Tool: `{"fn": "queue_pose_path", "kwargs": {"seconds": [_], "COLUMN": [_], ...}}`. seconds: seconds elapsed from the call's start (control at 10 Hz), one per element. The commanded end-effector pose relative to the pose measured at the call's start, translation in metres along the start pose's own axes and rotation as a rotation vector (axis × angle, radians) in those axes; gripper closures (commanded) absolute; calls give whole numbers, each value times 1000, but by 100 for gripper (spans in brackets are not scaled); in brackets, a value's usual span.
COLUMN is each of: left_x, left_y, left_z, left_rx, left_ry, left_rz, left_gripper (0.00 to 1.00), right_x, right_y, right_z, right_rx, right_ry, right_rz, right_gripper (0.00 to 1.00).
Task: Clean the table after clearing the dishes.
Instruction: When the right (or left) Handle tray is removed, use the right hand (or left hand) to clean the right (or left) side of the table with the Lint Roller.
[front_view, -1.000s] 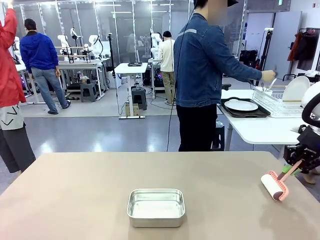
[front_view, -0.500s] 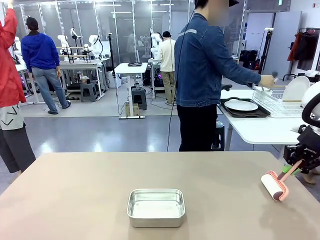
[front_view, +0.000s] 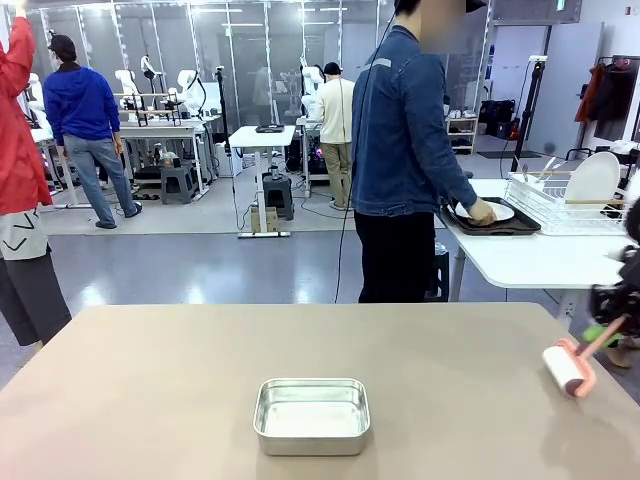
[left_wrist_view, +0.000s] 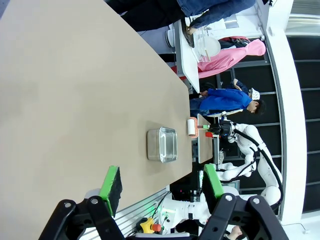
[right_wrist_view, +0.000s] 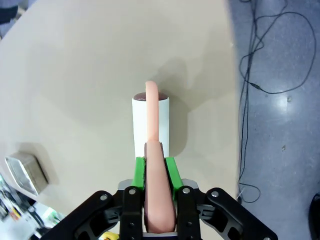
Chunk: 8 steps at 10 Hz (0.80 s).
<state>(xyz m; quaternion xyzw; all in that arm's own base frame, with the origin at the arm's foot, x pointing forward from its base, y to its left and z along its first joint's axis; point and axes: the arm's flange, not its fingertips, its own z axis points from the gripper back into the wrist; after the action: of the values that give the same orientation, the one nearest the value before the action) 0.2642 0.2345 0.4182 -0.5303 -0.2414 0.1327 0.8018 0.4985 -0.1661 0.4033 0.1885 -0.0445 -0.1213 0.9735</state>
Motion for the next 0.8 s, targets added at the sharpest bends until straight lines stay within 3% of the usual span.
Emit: {"fn": "queue_pose_path", "kwargs": {"seconds": [0.0,0.2,0.7], "left_x": [-2,-2,-2], "left_y": [-3,-3,-3], "left_z": [4,4,4], "left_rx": [8,8,8], "left_ry": [7,7,7], "left_rz": [4,4,4], "left_gripper": [17,17,17], "right_x": [-2,1,-3], "right_y": [-33,-54,-64], "right_z": [42,79,105], "right_rx": [30,124,199], "right_ry": [-58,-123,-163], "right_rz": [-73,-118,-110], "right_gripper": [79,79,79]}}
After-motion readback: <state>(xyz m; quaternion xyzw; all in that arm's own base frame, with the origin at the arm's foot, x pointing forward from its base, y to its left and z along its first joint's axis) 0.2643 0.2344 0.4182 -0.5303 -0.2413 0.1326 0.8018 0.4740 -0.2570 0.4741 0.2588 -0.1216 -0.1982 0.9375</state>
